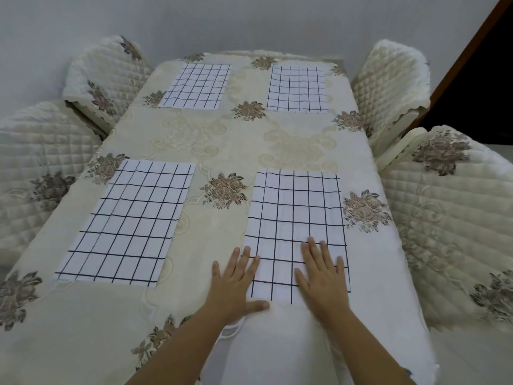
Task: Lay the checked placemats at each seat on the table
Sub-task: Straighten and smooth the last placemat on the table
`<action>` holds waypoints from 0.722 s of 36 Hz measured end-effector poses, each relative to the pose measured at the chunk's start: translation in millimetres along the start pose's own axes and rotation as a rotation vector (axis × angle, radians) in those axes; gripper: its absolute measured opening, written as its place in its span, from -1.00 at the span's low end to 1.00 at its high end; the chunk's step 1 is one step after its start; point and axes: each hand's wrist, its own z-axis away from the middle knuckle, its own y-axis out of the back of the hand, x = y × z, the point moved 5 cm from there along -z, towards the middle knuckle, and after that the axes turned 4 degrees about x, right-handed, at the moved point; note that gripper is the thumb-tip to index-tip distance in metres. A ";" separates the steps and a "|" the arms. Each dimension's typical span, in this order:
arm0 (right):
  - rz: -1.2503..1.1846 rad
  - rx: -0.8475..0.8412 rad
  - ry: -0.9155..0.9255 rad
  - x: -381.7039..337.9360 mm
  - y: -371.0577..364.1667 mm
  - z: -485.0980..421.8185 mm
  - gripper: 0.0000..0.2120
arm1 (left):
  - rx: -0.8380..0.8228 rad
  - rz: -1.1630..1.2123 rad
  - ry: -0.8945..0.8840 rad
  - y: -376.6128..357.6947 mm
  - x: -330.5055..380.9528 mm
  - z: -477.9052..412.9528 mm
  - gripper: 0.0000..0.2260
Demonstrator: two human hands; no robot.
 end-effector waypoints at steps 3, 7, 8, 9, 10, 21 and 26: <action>0.006 0.024 -0.032 21.7 6.8 2.7 -0.38 | -0.009 0.003 0.006 1.6 0.2 0.8 -0.15; 0.043 -0.006 -0.012 33.7 13.4 0.8 -0.41 | -0.008 0.011 0.025 2.8 1.2 2.7 -0.20; 0.052 -0.009 -0.004 33.7 14.8 0.5 -0.41 | -0.006 0.012 0.029 2.5 2.1 3.6 -0.21; 0.061 -0.005 0.001 33.4 15.7 0.1 -0.41 | -0.007 0.012 0.036 3.0 3.5 4.5 -0.23; 0.070 0.002 0.005 33.3 16.0 -0.1 -0.42 | -0.007 0.015 0.045 6.5 6.0 5.2 -0.26; 0.066 0.266 0.059 19.7 22.4 -12.5 -0.64 | 0.051 0.036 -0.172 39.9 36.2 -58.0 -0.67; -0.066 0.261 0.101 -20.3 22.8 -39.0 -0.68 | 0.100 0.107 -0.160 42.3 42.6 -79.6 -0.68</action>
